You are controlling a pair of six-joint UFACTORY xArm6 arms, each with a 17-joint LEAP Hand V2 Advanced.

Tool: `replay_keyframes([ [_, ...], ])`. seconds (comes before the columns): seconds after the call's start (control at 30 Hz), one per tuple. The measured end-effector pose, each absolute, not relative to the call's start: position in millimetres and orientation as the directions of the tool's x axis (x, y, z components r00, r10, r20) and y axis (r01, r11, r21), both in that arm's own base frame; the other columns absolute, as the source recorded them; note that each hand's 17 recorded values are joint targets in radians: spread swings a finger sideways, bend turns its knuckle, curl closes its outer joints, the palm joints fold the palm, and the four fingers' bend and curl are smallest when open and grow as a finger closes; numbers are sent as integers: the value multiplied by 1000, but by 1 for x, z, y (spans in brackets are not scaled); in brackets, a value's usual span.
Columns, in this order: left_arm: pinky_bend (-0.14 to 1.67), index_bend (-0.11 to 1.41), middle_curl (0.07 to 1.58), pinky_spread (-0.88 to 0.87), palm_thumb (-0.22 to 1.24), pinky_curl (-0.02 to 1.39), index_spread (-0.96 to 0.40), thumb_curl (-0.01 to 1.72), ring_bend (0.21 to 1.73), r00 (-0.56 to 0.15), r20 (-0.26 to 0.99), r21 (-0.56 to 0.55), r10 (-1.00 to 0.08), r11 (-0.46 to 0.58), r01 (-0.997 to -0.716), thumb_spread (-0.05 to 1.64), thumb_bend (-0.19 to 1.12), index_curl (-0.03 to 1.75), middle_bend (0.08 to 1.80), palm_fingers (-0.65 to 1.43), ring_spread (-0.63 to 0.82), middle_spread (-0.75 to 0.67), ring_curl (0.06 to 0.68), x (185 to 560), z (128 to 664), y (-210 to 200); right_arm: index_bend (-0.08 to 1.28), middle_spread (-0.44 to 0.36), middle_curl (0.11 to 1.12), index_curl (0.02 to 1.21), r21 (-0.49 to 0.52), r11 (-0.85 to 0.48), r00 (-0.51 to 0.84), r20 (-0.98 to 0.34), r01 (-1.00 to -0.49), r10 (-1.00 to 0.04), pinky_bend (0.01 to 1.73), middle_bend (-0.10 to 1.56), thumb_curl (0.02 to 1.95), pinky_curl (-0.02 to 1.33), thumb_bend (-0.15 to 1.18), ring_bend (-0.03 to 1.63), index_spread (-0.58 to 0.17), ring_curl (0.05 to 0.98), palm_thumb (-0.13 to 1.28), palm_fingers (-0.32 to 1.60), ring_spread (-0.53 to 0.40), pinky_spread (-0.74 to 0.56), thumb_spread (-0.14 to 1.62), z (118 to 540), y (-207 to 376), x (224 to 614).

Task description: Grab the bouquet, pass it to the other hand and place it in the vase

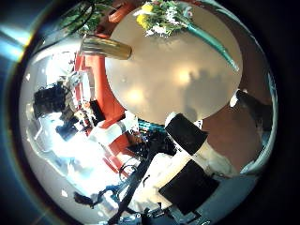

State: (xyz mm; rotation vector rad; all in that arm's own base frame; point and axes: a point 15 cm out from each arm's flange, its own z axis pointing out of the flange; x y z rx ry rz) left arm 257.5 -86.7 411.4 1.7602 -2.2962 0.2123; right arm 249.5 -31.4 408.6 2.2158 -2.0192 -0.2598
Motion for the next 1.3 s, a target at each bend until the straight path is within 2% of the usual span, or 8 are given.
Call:
replay_keyframes([
  [0.27, 183, 181, 339, 521, 416, 272, 63, 357, 479, -238, 278, 41, -930, 259, -965, 1105, -24, 361, 197, 131, 536, 405, 202, 250, 415, -86, 162, -72, 360, 282, 220, -77, 69, -43, -973, -997, 445, 258, 372, 252, -17, 497, -330, 220, 581, 237, 150, 372, 1225, 407, -38, 247],
  [0.4, 182, 183, 338, 521, 417, 270, 63, 360, 477, -249, 283, 49, -926, 273, -961, 1107, -22, 362, 196, 133, 536, 404, 202, 243, 413, -90, 159, -72, 361, 281, 218, -76, 68, -43, -973, -997, 444, 264, 372, 253, -17, 493, -327, 220, 581, 242, 149, 375, 1225, 407, -38, 247],
  [0.6, 183, 183, 340, 520, 417, 267, 64, 362, 477, -300, 268, 85, -916, 332, -939, 1107, -22, 364, 195, 136, 538, 404, 201, 227, 407, -109, 159, -86, 360, 281, 225, -52, 40, -55, -973, -998, 444, 263, 372, 255, -17, 492, -323, 221, 581, 247, 144, 364, 1225, 403, -43, 248],
  [0.8, 182, 186, 341, 520, 421, 264, 67, 361, 475, -378, 179, 108, -908, 400, -910, 1110, -21, 368, 195, 139, 539, 407, 199, 218, 399, -122, 143, -99, 359, 272, 191, 22, -34, -62, -981, -998, 449, 267, 372, 254, -21, 541, -314, 230, 572, 283, 103, 344, 1218, 405, -61, 251],
  [0.9, 181, 189, 340, 519, 421, 262, 68, 361, 473, -410, 148, 105, -900, 426, -899, 1110, -22, 373, 193, 142, 540, 408, 197, 218, 395, -127, 147, -70, 366, 268, 190, 57, -72, -73, -980, -995, 458, 291, 371, 254, -24, 569, -307, 234, 552, 326, 74, 324, 1204, 403, -69, 253],
  [1.13, 180, 191, 339, 518, 406, 258, 65, 360, 469, -445, 133, 76, -886, 457, -886, 1113, -23, 379, 195, 151, 539, 398, 195, 217, 397, -137, 140, -55, 380, 253, 79, 230, -238, -121, -970, -964, 515, 333, 373, 256, -27, 686, -277, 256, 515, 410, 3, 286, 1153, 392, -120, 299],
  [1.3, 177, 191, 340, 518, 402, 255, 65, 359, 467, -460, 132, 71, -878, 471, -879, 1111, -23, 382, 196, 156, 538, 393, 194, 213, 396, -138, 153, -61, 396, 253, 92, 276, -287, -132, -957, -949, 543, 376, 379, 251, -27, 777, -255, 278, 501, 447, -45, 257, 1113, 362, -144, 329],
])
